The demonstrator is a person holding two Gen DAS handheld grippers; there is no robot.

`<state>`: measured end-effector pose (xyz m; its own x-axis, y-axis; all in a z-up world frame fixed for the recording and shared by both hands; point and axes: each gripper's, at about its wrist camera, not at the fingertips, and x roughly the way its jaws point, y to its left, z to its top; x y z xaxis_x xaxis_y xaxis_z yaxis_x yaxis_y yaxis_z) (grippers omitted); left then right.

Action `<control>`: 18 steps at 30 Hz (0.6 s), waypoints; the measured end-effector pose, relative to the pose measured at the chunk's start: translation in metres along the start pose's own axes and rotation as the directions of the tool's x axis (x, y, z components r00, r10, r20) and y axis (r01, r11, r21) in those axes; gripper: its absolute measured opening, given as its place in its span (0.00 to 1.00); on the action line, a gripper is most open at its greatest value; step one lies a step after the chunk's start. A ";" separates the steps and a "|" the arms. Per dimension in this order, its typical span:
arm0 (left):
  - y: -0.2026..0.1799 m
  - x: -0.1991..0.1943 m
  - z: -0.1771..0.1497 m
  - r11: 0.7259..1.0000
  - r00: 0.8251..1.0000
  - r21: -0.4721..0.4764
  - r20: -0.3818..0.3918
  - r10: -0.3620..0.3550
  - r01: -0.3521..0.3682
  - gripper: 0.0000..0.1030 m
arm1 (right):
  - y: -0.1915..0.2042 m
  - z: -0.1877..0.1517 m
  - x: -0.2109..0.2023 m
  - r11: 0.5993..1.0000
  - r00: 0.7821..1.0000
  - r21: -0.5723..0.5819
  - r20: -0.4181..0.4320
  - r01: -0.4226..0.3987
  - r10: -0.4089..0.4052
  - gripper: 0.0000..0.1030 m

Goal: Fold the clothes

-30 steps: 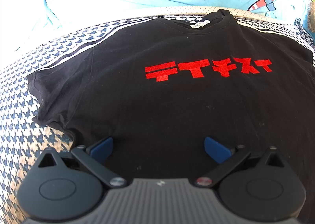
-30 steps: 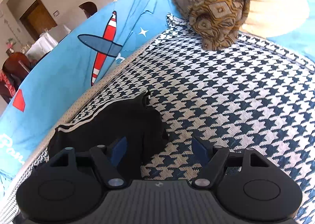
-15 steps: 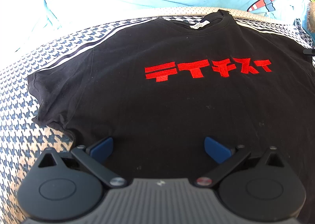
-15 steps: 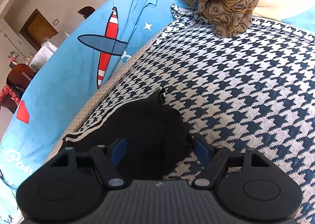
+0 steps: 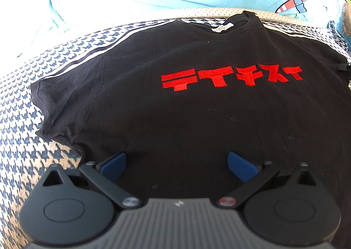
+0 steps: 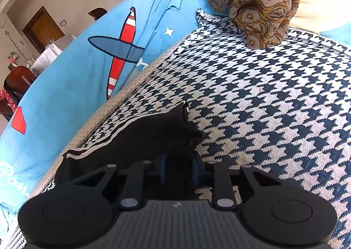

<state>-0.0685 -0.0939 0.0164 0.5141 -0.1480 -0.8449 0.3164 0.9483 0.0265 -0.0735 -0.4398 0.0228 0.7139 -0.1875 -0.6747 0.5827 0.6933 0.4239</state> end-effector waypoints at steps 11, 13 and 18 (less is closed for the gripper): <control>0.000 0.000 0.000 1.000 1.000 0.001 0.003 0.001 -0.001 1.00 | 0.038 -0.005 -0.018 0.979 0.996 -0.202 0.073 -0.035 0.051 0.13; 0.000 0.000 0.000 1.000 1.000 0.001 0.004 0.001 -0.001 1.00 | 0.049 -0.008 -0.022 0.964 0.994 -0.261 0.088 -0.046 0.071 0.13; 0.000 -0.001 -0.001 1.000 1.000 0.001 0.006 0.002 -0.002 1.00 | 0.077 -0.032 -0.028 0.882 0.985 -0.448 0.026 -0.144 0.173 0.13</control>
